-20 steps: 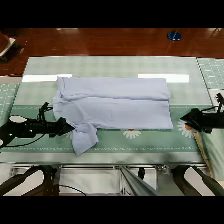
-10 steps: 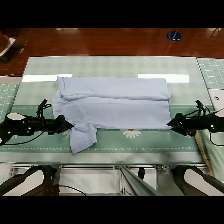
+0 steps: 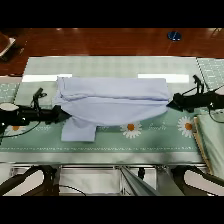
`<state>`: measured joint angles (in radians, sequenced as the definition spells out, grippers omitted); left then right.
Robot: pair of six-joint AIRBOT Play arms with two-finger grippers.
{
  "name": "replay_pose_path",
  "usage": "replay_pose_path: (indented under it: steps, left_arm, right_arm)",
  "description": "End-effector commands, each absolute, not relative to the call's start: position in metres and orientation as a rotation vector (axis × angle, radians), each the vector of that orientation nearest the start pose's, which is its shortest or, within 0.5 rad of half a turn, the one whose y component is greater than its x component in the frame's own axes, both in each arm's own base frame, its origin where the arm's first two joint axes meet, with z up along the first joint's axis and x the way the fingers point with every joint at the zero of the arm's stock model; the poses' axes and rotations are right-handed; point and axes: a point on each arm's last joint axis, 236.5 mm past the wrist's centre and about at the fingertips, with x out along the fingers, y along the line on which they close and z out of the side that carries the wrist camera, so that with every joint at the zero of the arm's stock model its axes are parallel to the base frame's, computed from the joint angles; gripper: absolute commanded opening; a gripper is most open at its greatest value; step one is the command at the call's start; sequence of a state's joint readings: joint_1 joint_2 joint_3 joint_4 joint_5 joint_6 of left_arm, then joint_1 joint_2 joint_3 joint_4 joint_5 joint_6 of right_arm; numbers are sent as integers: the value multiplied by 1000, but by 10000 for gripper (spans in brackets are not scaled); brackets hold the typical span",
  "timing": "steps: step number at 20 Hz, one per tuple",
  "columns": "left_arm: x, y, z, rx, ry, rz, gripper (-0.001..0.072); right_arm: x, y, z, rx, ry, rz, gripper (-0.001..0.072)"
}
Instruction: Fold the shirts.
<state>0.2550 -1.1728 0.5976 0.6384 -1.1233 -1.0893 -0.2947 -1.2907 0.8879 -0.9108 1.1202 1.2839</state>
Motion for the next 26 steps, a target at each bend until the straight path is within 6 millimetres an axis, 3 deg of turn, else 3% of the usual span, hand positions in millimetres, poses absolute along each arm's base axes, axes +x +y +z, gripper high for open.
replay_pose_path:
  steps: [1,3,6,9,12,14,15,16,17,19,21,23,24,26]
  left_arm:
    - [355,-85,-2,-759,1127,-391,18]
    - [394,-81,13,-734,1063,-378,17]
    - [450,-88,15,-734,1058,-398,18]
    - [502,-92,7,-779,1075,-397,18]
    - [528,-103,-13,-779,1129,-448,18]
    - [527,-112,-37,-792,1196,-472,19]
    - [524,-115,-46,-800,1226,-478,97]
    - [520,-116,-52,-808,1250,-478,403]
    - [515,-113,-54,-809,1272,-480,505]
    - [500,-79,-56,-795,1357,-395,504]
    - [465,-16,-59,-687,1482,-233,505]
    - [435,43,-49,-557,1524,-91,504]
    - [429,59,-40,-534,1486,-52,505]
    - [433,68,-22,-551,1315,6,505]
  right_arm:
    - [399,21,8,570,1177,254,20]
    - [422,17,13,565,1155,263,20]
    - [453,14,8,609,1127,269,20]
    - [480,10,-5,657,1110,258,20]
    - [497,11,-26,712,1130,267,20]
    - [502,14,-44,756,1145,268,25]
    - [503,13,-52,766,1150,259,166]
    - [505,11,-57,766,1148,248,382]
    - [507,3,-57,764,1136,234,410]
    - [510,-20,-42,780,1115,221,410]
    - [501,-50,-26,805,1119,204,410]
    - [479,-81,-28,819,1164,155,410]
    - [465,-92,-38,810,1213,115,410]
    - [450,-99,-59,805,1276,56,409]
